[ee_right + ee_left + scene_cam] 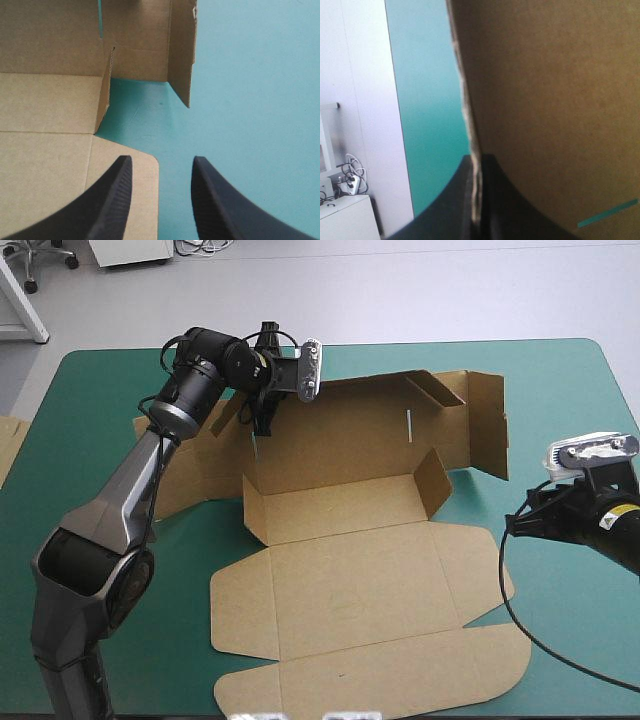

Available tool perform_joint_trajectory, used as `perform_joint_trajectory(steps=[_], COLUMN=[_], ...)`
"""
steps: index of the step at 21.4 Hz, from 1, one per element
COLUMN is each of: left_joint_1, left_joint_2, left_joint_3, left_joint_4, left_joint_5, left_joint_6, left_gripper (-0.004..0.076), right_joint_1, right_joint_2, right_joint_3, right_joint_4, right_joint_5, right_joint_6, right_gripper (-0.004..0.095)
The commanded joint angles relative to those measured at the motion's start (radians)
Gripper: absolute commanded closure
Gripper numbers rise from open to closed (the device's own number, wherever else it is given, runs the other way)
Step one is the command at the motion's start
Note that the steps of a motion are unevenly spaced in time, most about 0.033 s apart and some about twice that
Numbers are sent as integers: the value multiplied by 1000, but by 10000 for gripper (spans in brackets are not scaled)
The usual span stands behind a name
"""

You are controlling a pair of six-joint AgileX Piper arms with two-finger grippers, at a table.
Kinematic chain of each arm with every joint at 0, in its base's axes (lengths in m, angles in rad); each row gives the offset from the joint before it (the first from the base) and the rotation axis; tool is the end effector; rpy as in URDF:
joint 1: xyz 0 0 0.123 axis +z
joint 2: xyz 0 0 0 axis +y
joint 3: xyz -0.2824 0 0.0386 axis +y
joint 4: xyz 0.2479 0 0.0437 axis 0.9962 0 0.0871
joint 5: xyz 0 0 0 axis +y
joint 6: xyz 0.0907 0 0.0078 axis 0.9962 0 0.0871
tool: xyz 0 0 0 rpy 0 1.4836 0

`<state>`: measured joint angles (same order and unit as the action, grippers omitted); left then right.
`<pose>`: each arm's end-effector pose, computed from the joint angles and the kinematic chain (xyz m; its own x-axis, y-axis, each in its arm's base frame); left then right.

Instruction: Fold the box

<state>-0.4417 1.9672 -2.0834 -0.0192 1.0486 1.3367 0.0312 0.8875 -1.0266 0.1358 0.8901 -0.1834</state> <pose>0.4027 -0.1921 0.3726 0.2613 0.9498 -0.1722 0.7618 -0.0934 0.6410 0.1622 0.0147 0.3885 -0.5982 -0.1156 -0.7930 -0.1733 0.9848 -0.0129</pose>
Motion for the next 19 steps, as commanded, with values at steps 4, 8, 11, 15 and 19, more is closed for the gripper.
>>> perform_joint_trajectory(steps=[4,8,11,15,19], left_joint_1=[-58,-136,-153,-175,-200], left_joint_2=[-93,-96,-97,-131,-201], left_joint_3=[-23,-5,39,165,328], left_joint_4=[12,19,29,143,200], left_joint_5=[-144,-168,-147,-216,-391], left_joint_6=[68,75,0,-141,-236], left_gripper=[734,734,734,734,734], right_joint_1=[2,2,2,2,2], right_joint_2=[-12,-12,-14,-14,-14], right_joint_3=[-112,-151,-156,-156,-156], right_joint_4=[-73,-273,-363,-363,-363], right_joint_5=[-51,7,42,15,-23], right_joint_6=[51,173,236,243,248], right_gripper=[533,534,536,537,536])
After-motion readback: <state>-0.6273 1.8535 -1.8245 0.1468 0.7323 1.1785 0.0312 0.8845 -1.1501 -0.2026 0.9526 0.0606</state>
